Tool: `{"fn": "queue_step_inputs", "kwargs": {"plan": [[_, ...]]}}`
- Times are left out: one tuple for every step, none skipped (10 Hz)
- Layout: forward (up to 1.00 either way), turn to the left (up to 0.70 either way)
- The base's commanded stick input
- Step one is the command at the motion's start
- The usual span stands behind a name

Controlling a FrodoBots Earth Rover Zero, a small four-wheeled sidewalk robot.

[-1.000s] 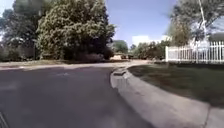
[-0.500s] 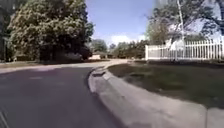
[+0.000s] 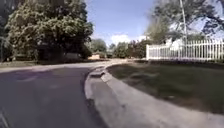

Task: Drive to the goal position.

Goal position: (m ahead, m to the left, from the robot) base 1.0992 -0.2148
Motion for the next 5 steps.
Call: {"fn": "queue_step_inputs", "kwargs": {"plan": [[0.7,0.24],[0.7,0.27],[0.7,0.31],[0.7,0.34],[0.7,0.35]]}}
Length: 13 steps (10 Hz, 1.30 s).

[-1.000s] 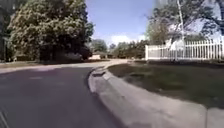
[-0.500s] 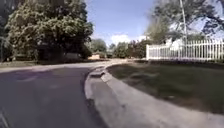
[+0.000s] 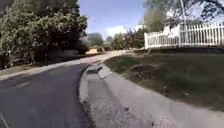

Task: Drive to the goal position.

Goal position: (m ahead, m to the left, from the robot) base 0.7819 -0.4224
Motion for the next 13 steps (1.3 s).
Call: {"fn": "queue_step_inputs", "kwargs": {"plan": [[0.7,0.35],[0.7,0.35],[0.7,0.35],[0.7,0.35],[0.62,0.31],[0.45,0.22],[0.28,0.14],[0.11,0.05],[0.0,0.0],[0.0,0.0],[0.0,0.0],[0.0,0.0],[0.0,0.0]]}}
